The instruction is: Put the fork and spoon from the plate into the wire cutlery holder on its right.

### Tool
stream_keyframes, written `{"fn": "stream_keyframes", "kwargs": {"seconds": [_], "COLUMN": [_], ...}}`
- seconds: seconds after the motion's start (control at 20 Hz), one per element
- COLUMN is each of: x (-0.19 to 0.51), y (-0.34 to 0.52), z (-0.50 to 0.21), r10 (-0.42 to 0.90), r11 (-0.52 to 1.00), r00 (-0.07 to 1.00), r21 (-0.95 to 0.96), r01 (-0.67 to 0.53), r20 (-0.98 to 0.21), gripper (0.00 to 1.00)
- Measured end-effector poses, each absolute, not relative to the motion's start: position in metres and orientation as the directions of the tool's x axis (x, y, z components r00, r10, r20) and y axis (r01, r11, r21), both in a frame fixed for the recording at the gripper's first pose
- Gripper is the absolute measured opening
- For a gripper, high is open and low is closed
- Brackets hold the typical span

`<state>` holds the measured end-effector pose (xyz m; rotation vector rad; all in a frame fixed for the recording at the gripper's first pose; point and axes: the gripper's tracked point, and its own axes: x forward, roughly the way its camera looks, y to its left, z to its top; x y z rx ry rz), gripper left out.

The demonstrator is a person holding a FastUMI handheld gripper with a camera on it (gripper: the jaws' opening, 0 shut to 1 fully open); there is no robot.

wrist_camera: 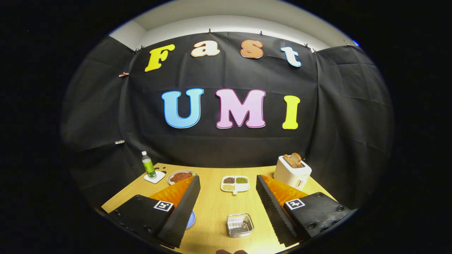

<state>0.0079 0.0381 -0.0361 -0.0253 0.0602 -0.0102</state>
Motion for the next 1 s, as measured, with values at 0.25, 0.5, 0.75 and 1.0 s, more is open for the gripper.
{"fn": "stream_keyframes", "kwargs": {"seconds": [0.25, 0.5, 0.75, 1.0], "x": [0.024, 0.032, 0.037, 0.044], "y": [0.094, 0.157, 0.188, 0.200], "z": [-0.080, -0.146, -0.227, -0.288], "r10": [0.091, 0.201, 0.215, 0.185], "r11": [0.995, 0.973, 0.965, 0.968], "r00": [0.970, 0.881, 0.736, 0.629], "r21": [-0.021, -0.019, 0.024, 0.031], "r01": [-0.098, -0.231, -0.261, -0.247], "r20": [-0.224, -0.428, -0.642, -0.755], "gripper": [0.99, 0.99, 1.00, 0.99]}}
